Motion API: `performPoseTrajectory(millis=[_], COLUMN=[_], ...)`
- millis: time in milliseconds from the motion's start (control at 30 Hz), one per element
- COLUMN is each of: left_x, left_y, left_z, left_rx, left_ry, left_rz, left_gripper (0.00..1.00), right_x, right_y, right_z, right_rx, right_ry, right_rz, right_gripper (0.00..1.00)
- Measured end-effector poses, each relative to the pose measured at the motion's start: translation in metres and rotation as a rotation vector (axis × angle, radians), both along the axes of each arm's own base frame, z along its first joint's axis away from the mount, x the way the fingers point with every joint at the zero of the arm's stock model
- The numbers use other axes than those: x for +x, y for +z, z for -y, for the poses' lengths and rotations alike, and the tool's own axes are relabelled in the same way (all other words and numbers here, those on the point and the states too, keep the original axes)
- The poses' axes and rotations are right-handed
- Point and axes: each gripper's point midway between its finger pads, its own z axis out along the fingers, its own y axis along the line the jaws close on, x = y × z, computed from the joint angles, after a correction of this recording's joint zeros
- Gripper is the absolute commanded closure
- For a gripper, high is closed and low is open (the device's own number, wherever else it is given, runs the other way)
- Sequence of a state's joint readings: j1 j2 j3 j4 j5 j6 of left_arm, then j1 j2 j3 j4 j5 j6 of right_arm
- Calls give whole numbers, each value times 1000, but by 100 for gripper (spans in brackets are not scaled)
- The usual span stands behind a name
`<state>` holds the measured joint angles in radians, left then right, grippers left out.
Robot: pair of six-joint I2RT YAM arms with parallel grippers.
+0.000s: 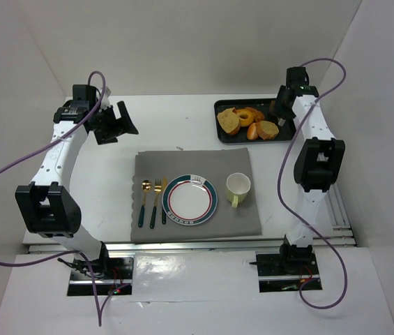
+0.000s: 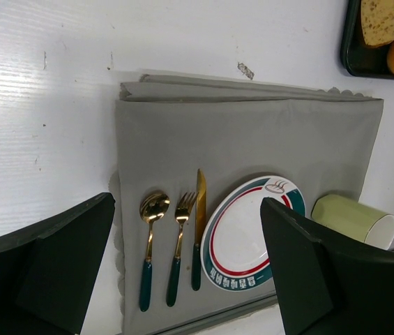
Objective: Place the bread
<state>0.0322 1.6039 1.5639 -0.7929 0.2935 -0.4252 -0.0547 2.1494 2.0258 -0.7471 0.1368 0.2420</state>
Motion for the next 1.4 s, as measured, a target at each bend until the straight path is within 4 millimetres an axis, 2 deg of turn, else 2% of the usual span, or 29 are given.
performPoseTrajectory(millis=[267, 433, 567, 633, 700, 767, 833, 900, 967, 1000, 1133, 1267, 1400], left_x=[0, 0, -1, -1, -1, -2, -6, -10, -13, -14, -16, -18, -18], left_y=[0, 1, 2, 3, 4, 4, 1, -1, -1, -1, 5, 9, 9], left_z=[0, 1, 2, 3, 4, 4, 4, 4, 3, 3, 3, 3, 3], left_rx=[-1, -5, -11, -13, -16, -17, -16, -15, -12, -12, -12, -12, -12], left_ry=[-1, -7, -12, -14, -16, -17, -17, -15, -13, -13, -12, -11, -10], left_rz=[1, 2, 4, 7, 10, 13, 10, 2, 3, 3, 21, 31, 31], left_gripper=[1, 1, 1, 1, 1, 1, 1, 1, 1, 1, 1, 1, 1], right_x=[-27, -47, -66, -80, -100, -122, -152, -187, -222, -238, -282, -307, -331], right_y=[70, 89, 95, 99, 105, 114, 120, 120, 114, 109, 81, 60, 42], right_z=[-12, -20, -39, -58, -91, -133, -181, -222, -250, -258, -265, -265, -266], right_rx=[40, 65, 114, 133, 150, 170, 191, 222, 254, 265, 278, 273, 268], right_ry=[39, 65, 144, 215, 326, 466, 627, 771, 884, 925, 988, 1012, 1051], right_rz=[119, 140, 142, 142, 135, 141, 141, 124, 88, 59, -63, -167, -248], right_gripper=[60, 63, 63, 63, 63, 63, 63, 63, 63, 63, 63, 63, 56])
